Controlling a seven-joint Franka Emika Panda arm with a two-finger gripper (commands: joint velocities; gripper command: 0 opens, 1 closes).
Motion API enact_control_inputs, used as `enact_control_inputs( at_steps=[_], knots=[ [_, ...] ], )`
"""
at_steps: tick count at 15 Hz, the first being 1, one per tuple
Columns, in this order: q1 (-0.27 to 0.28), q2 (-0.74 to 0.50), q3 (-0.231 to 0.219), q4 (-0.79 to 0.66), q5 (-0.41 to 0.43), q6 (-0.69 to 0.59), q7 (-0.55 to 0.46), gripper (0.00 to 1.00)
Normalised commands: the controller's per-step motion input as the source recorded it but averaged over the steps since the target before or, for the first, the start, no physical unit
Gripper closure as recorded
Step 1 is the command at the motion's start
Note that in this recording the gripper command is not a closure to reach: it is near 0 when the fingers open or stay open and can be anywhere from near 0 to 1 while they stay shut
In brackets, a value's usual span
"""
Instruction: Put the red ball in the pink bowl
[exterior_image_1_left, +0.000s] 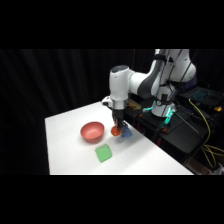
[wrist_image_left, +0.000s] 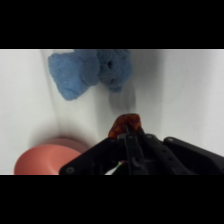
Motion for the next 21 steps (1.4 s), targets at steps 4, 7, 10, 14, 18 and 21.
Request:
enact_control_inputs(
  at_steps=[4, 7, 10, 14, 18, 21],
  knots=[
    [-0.139, -0.14, 0.010, 0.31, -0.197, -0.41, 0.11, 0.01],
    [-0.144, 0.13, -0.037, 0.44, -0.238, -0.26, 0.12, 0.01],
    [-0.117, 0.32, -0.062, 0.48, -0.153, -0.13, 0.09, 0.01],
    [-0.051, 0.39, -0.065, 0.40, -0.072, 0.00, 0.09, 0.39],
    [-0.023, 0.27, -0.042, 0.20, 0.062, 0.03, 0.02, 0.00],
    [-0.040, 0.12, -0.020, 0.12, 0.158, -0.02, -0.07, 0.00]
  ],
)
